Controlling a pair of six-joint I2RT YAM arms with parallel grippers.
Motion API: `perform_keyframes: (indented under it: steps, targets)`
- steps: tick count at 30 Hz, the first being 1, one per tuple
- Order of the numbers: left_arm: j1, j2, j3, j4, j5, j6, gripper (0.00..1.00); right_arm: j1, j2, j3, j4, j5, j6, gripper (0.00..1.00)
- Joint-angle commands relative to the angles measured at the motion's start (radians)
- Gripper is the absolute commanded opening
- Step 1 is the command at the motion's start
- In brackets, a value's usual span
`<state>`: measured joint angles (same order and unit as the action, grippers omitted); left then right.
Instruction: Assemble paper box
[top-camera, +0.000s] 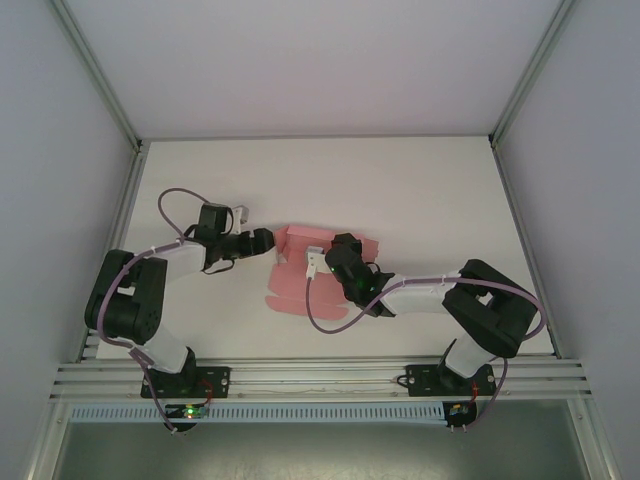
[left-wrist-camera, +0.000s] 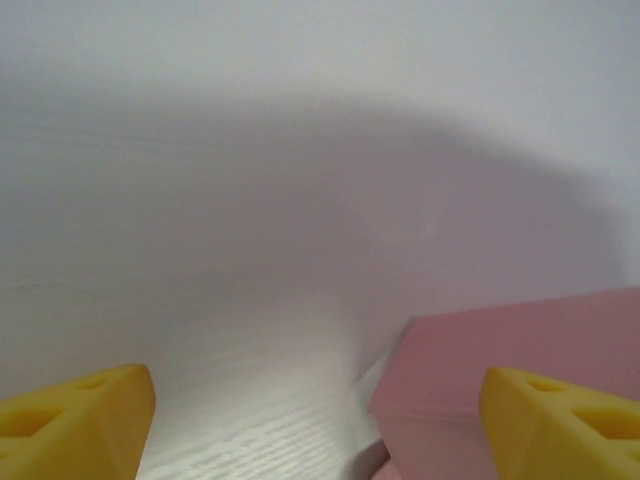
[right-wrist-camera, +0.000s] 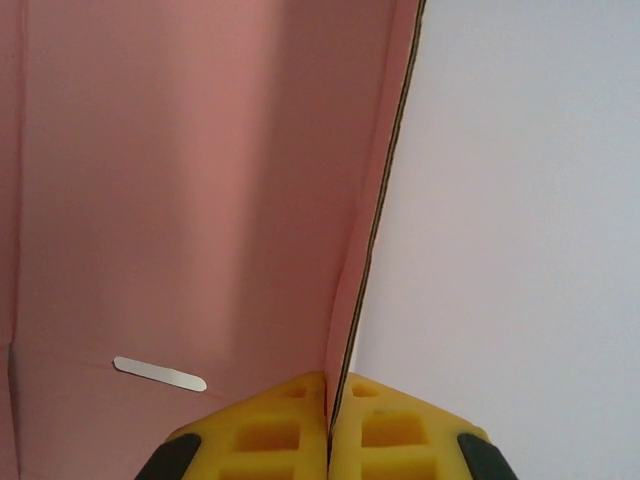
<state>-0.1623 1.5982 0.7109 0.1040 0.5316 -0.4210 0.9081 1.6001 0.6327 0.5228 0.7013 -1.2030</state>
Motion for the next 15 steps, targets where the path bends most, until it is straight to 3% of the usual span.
perform_keyframes:
  steps: [1, 4, 11, 13, 15]
  targets:
    - [-0.020, -0.047, -0.017, 0.033, -0.033, 0.044, 0.84, 0.013, 0.012, -0.011, -0.119, 0.000, 0.016, 0.00]
    - [-0.020, -0.058, 0.016, -0.070, -0.226, 0.037, 0.84, 0.012, 0.005, -0.011, -0.131, -0.003, 0.019, 0.00]
    - [-0.019, -0.028, 0.094, -0.171, -0.412, -0.004, 0.84, 0.011, 0.006, -0.001, -0.151, -0.005, 0.028, 0.00]
    - [-0.018, -0.015, 0.115, -0.169, -0.424, -0.006, 0.84, 0.009, 0.007, 0.002, -0.161, -0.005, 0.031, 0.00]
    - [-0.020, 0.011, 0.143, -0.159, -0.359, 0.009, 0.85, 0.007, 0.006, 0.005, -0.166, -0.010, 0.037, 0.00]
